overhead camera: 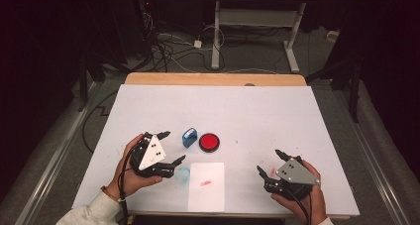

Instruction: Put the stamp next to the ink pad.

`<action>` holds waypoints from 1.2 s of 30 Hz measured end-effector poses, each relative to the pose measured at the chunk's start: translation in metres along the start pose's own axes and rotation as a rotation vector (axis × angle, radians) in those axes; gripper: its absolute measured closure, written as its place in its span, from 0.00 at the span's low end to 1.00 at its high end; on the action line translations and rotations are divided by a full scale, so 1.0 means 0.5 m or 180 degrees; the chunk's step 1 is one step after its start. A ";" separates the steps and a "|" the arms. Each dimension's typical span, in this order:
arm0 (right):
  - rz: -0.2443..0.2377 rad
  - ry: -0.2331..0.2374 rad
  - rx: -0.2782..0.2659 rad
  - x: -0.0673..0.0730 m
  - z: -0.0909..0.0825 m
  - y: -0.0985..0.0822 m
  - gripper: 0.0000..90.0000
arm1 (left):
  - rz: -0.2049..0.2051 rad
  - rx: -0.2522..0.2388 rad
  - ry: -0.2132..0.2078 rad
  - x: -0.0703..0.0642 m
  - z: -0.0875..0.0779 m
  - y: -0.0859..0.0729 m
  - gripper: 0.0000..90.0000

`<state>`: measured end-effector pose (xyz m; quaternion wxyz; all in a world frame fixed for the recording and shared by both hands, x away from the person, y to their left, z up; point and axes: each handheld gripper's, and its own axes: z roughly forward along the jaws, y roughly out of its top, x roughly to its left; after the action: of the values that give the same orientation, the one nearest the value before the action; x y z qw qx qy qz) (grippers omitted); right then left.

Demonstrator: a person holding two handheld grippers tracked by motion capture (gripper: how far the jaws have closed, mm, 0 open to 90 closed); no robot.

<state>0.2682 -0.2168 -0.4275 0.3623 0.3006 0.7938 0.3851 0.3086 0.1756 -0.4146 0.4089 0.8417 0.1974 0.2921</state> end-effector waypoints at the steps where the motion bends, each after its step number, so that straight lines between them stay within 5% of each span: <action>1: 0.0009 -0.0005 0.0003 0.000 0.000 0.000 0.32 | -0.0008 0.0008 -0.0001 0.000 -0.001 -0.003 0.19; 16: 0.0047 -0.0084 0.0011 -0.009 -0.002 -0.011 0.30 | 0.0029 0.0153 0.0108 -0.005 -0.024 -0.058 0.19; 36: 0.0227 -0.0261 0.0063 -0.027 -0.004 -0.046 0.19 | -0.0139 0.0388 0.0107 -0.004 -0.046 -0.139 0.19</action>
<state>0.2697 -0.2397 -0.4409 0.3776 0.3477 0.7708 0.3773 0.2857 0.2282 -0.4597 0.3598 0.8555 0.2400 0.2846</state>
